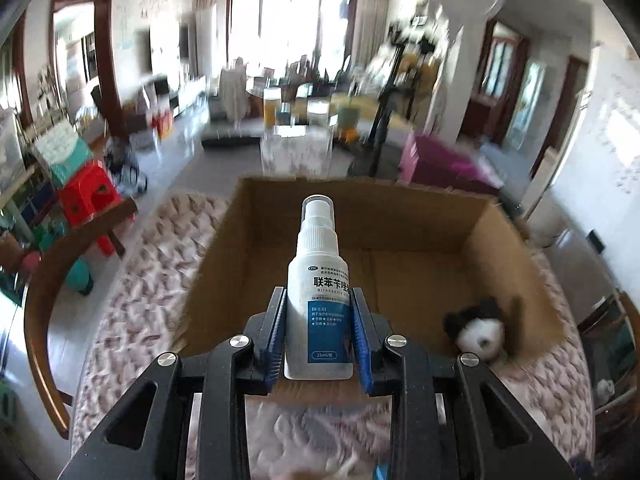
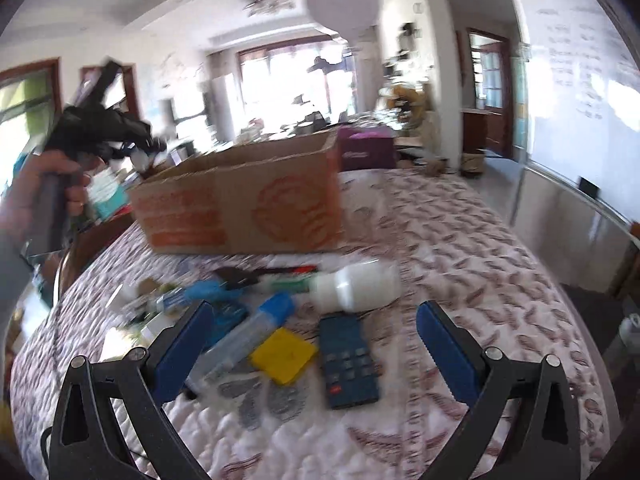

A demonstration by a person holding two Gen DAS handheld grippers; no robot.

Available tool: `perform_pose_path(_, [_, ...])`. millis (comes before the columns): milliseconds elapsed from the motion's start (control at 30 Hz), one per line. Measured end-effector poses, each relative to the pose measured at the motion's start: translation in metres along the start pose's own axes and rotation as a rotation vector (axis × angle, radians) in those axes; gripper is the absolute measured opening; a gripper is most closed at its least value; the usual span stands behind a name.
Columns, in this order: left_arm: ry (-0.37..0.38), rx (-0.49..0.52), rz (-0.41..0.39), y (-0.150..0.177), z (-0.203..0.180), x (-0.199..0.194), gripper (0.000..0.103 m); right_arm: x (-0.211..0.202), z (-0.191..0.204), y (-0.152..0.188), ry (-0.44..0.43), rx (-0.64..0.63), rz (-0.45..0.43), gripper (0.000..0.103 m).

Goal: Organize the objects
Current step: 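Lower the spray bottle into the box and open the left gripper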

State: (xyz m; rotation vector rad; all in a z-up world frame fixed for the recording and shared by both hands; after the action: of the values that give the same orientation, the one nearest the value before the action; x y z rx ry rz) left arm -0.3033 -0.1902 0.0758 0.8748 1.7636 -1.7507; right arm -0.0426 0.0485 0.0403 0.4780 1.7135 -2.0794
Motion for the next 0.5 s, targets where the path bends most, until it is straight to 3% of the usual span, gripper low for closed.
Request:
perform_pose_path(33, [-0.007,-0.022,0.044,-0.002,0.0,0.02,0.029,0.001,-0.01,-0.002,0.007,0.033,0.001,0.043])
perform_pose_path(67, [-0.016,-0.036,0.076,0.0,0.001,0.033,0.029,0.003,-0.02,-0.003,0.014,0.069,0.007,0.049])
perform_pose_path(167, [-0.047,-0.051,0.14,0.009,0.004,0.061,0.029,0.009,-0.05,-0.005,0.011,0.183,0.039,0.043])
perform_pose_path(200, [-0.058,-0.05,0.157,0.013,0.004,0.068,0.029,0.012,-0.06,-0.005,0.011,0.22,0.05,0.046])
perform_pose_path(233, [-0.065,-0.048,0.166,0.017,0.004,0.071,0.029,0.014,-0.069,-0.004,0.008,0.256,0.06,0.049])
perform_pose_path(300, [-0.05,-0.041,0.135,0.024,0.002,0.062,0.031,0.019,-0.082,-0.001,-0.005,0.32,0.084,0.043])
perform_pose_path(333, [-0.037,-0.032,0.113,0.025,0.0,0.054,0.037,0.021,-0.084,0.0,-0.007,0.33,0.092,0.046])
perform_pose_path(400, [-0.002,-0.018,0.035,0.024,-0.002,0.021,0.05,0.024,-0.083,0.002,-0.012,0.323,0.105,0.037])
perform_pose_path(467, [0.062,-0.018,-0.076,0.031,-0.003,-0.024,0.061,0.027,-0.075,0.003,-0.02,0.285,0.111,0.0])
perform_pose_path(500, [0.095,-0.019,-0.122,0.036,-0.002,-0.045,0.071,0.028,-0.07,0.003,-0.024,0.26,0.114,0.0])
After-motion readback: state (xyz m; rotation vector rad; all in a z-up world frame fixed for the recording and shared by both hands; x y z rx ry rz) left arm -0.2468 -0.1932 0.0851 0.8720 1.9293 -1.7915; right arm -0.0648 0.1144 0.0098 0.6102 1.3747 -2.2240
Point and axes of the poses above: each gripper's, at about its wrist camera, not at the fingertips, and x roughly the way its jaws point, z to its left, y to its underside, the point moved 8 cm from there along x, roughly the way its jaws point, and after that the axes turned 3 degrees about x, right-handed, at the moved point
